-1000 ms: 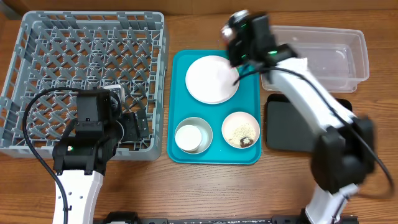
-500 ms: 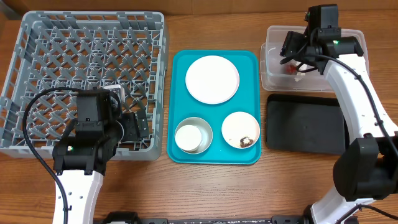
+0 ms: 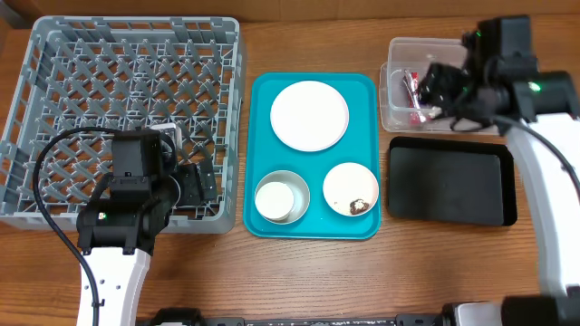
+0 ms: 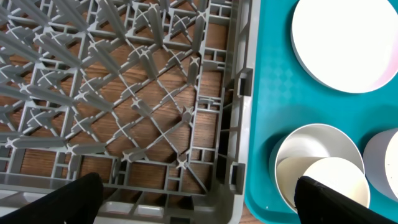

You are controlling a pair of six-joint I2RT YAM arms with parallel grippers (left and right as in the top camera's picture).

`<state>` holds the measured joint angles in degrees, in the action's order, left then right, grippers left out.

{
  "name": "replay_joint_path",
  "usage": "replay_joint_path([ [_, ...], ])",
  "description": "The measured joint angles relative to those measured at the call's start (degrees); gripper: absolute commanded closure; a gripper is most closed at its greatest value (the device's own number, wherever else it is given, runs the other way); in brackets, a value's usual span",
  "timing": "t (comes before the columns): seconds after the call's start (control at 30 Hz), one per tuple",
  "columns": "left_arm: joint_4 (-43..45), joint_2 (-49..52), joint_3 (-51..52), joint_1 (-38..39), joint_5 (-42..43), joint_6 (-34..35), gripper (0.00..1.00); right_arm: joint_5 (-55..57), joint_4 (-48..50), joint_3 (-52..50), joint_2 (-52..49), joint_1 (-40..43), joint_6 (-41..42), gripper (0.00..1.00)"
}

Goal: Sort waste into correct bins and load items into the dishwasher
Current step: 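Drop the wrapper into the clear bin with the right gripper, then grasp the rim of the rice bowl with the right gripper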

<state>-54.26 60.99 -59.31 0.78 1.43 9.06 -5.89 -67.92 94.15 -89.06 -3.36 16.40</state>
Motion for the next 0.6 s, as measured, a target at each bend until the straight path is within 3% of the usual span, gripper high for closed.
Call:
replay_joint_path([
  [0.1, 0.0, 0.0, 0.0, 0.0, 0.0, 0.0, 0.0, -2.4, -6.84, 0.02, 1.64, -0.22, 0.04, 0.23],
  [0.27, 0.0, 0.0, 0.0, 0.0, 0.0, 0.0, 0.0, -3.58, -8.41, -2.71, 1.33, -3.85, 0.04, 0.25],
  [0.37, 0.0, 0.0, 0.0, 0.0, 0.0, 0.0, 0.0, -4.13, -5.6, -6.38, 1.36, -8.57, 0.07, 0.29],
  [0.6, -0.07, 0.0, 0.0, 0.0, 0.0, 0.0, 0.0, -2.45, 8.37, -17.16, 0.2, -20.2, 2.16, 0.47],
])
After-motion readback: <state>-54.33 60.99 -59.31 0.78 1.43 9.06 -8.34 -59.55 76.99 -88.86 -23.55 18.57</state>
